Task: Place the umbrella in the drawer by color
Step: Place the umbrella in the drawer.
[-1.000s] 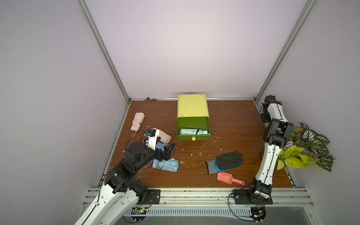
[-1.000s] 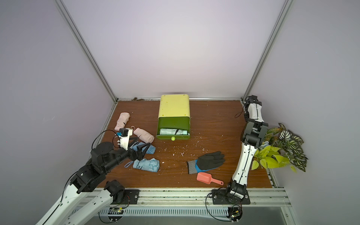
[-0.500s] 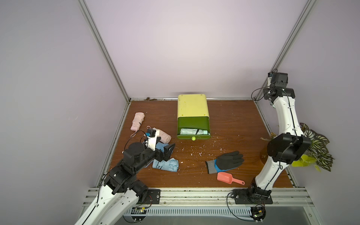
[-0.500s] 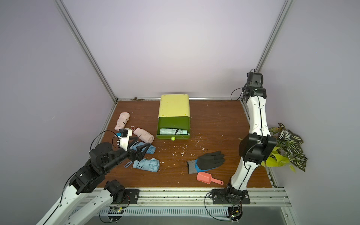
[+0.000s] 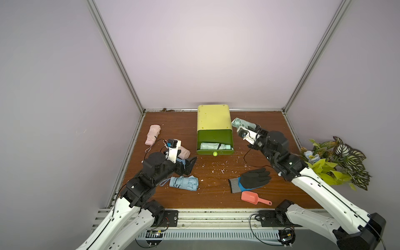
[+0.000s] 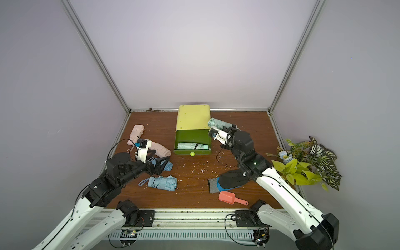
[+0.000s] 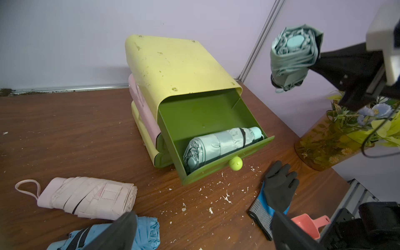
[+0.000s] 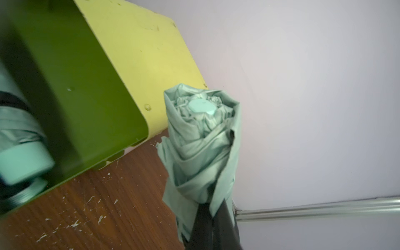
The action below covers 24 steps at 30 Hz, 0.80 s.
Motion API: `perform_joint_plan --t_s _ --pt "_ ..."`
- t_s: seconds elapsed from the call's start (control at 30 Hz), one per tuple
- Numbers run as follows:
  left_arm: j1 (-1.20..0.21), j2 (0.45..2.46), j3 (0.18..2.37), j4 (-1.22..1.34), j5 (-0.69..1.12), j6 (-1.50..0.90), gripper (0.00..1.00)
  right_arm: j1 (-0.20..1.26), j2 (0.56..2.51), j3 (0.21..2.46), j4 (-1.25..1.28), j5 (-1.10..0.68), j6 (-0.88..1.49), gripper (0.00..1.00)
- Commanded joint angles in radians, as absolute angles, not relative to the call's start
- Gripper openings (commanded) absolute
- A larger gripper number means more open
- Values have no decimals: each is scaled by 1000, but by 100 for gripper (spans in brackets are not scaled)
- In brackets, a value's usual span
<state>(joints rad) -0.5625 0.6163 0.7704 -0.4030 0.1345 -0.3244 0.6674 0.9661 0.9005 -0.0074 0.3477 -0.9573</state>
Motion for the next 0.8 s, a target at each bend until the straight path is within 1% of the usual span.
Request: perform_joint_plan --t_s 0.0,0.17,0.33,0.43,0.57,0.77 --pt "-553 656 868 -360 144 -339 100 767 887 872 251 492 -1196 0" --pt "-552 783 956 -302 234 -415 100 941 790 763 361 638 -1410 0" --pt "-555 890 975 -121 353 -562 100 1115 758 633 645 756 -1609 0" --pt "-571 955 990 -36 377 -640 100 1188 791 587 811 799 -1664 0" --pt "-634 1005 1008 51 350 -700 100 1250 893 564 1002 830 -1692 0" --pt "-661 1016 996 139 330 -776 100 1285 1027 604 1180 834 -1676 0"
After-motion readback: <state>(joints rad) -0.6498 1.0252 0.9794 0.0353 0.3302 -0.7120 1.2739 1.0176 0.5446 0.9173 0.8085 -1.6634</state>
